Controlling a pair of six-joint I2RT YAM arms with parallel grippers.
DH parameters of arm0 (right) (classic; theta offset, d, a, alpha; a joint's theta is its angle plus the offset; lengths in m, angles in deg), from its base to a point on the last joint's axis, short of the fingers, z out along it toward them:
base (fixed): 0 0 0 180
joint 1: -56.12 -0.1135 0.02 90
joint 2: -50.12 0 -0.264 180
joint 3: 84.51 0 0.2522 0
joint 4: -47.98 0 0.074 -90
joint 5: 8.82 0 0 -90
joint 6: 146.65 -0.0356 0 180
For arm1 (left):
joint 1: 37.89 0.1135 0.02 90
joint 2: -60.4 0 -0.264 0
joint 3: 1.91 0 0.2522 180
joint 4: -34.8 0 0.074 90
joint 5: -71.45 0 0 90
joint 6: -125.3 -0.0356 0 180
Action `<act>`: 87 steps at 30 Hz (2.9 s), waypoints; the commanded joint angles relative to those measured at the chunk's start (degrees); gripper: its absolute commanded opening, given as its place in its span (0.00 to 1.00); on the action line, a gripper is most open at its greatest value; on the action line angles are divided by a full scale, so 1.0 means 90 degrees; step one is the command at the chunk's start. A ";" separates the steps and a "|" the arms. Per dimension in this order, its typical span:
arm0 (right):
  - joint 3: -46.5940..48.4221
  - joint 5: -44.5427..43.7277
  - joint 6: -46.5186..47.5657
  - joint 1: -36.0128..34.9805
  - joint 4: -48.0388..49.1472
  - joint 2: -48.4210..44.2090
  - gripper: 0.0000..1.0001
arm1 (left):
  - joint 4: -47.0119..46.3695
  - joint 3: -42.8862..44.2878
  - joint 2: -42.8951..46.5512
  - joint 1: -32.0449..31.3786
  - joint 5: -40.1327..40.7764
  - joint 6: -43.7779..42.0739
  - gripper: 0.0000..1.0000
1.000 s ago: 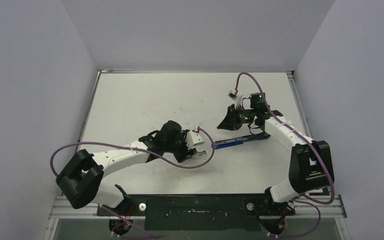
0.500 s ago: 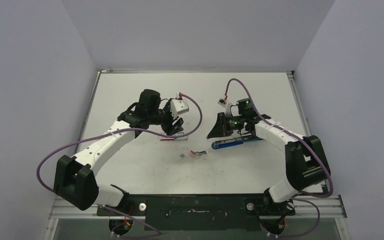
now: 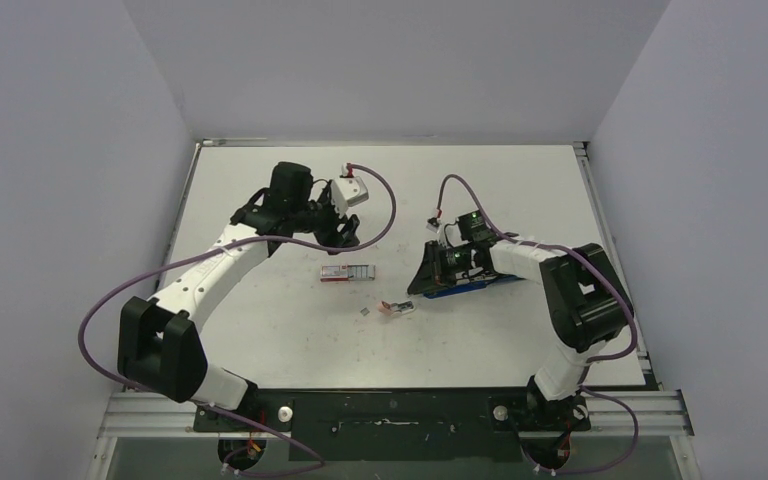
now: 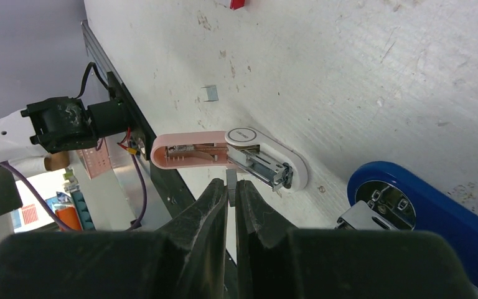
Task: Load the staples into the stapler
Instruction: Move the stapler to the center of the board, then install the staple into the stapler.
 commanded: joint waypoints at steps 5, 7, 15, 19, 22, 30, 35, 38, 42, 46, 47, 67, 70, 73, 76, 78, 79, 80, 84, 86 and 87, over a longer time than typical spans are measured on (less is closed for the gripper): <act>0.0016 0.0052 -0.0417 -0.0211 0.0231 0.0048 0.05 | -0.0153 0.0344 -0.0173 0.0069 0.0115 0.0232 0.58; -0.0007 0.0016 -0.0441 -0.0231 0.0220 0.0072 0.05 | -0.0172 0.0340 -0.0189 0.0068 0.0161 0.0238 0.58; -0.0010 -0.0159 -0.0459 -0.0366 0.0084 0.0133 0.05 | -0.0259 0.0208 -0.0165 0.0065 0.0218 0.0230 0.58; -0.0048 -0.0305 -0.0494 -0.0440 0.0023 0.0148 0.05 | -0.0291 0.0173 -0.0155 0.0077 0.0227 0.0235 0.58; -0.0066 -0.0389 -0.0539 -0.0460 0.0027 0.0152 0.05 | -0.0300 0.0165 -0.0138 0.0076 0.0256 0.0234 0.58; -0.0123 -0.0603 -0.0655 -0.0460 0.0047 0.0133 0.05 | -0.0320 0.0124 -0.0116 0.0076 0.0266 0.0241 0.59; -0.0143 -0.0661 -0.0701 -0.0453 0.0079 0.0105 0.05 | -0.0355 0.0091 -0.0114 0.0074 0.0258 0.0264 0.59; -0.0137 -0.0700 -0.0701 -0.0448 0.0060 0.0094 0.05 | -0.0388 0.0065 -0.0106 0.0075 0.0257 0.0269 0.59; -0.0144 -0.0735 -0.0733 -0.0459 0.0048 0.0094 0.05 | -0.0384 0.0048 -0.0097 0.0076 0.0266 0.0277 0.59; -0.0203 -0.0691 -0.0907 -0.0454 0.0176 0.0109 0.05 | -0.0378 0.0037 -0.0086 0.0075 0.0276 0.0272 0.59; -0.0225 -0.0678 -0.0951 -0.0457 0.0230 0.0113 0.05 | -0.0379 0.0034 -0.0086 0.0077 0.0276 0.0272 0.59; -0.0271 -0.0823 -0.1047 -0.0435 0.0389 0.0206 0.05 | -0.0421 -0.0060 -0.0058 0.0076 0.0284 0.0253 0.59; -0.0262 -0.0832 -0.1052 -0.0429 0.0400 0.0244 0.05 | -0.0419 -0.0061 -0.0048 0.0076 0.0286 0.0244 0.59; -0.0261 -0.0823 -0.1072 -0.0431 0.0428 0.0269 0.05 | -0.0418 -0.0064 -0.0052 0.0077 0.0288 0.0244 0.59; -0.0247 -0.0814 -0.1073 -0.0429 0.0434 0.0270 0.05 | -0.0418 -0.0061 -0.0067 0.0069 0.0291 0.0243 0.59; -0.0233 -0.0828 -0.1058 -0.0434 0.0407 0.0279 0.05 | -0.0418 -0.0054 -0.0067 0.0077 0.0288 0.0243 0.59; -0.0225 -0.0845 -0.1040 -0.0435 0.0390 0.0280 0.05 | -0.0418 -0.0057 -0.0067 0.0069 0.0291 0.0245 0.59; -0.0209 -0.0864 -0.1013 -0.0447 0.0348 0.0280 0.05 | -0.0417 -0.0052 -0.0070 0.0076 0.0291 0.0243 0.59; -0.0131 -0.0956 -0.0907 -0.0468 0.0202 0.0293 0.05 | -0.0417 -0.0056 -0.0067 0.0062 0.0299 0.0243 0.59; -0.0099 -0.0990 -0.0876 -0.0492 0.0151 0.0299 0.05 | -0.0418 -0.0066 -0.0062 0.0072 0.0310 0.0233 0.59; -0.0066 -0.1019 -0.0843 -0.0504 0.0112 0.0292 0.05 | -0.0418 -0.0070 -0.0058 0.0070 0.0306 0.0235 0.59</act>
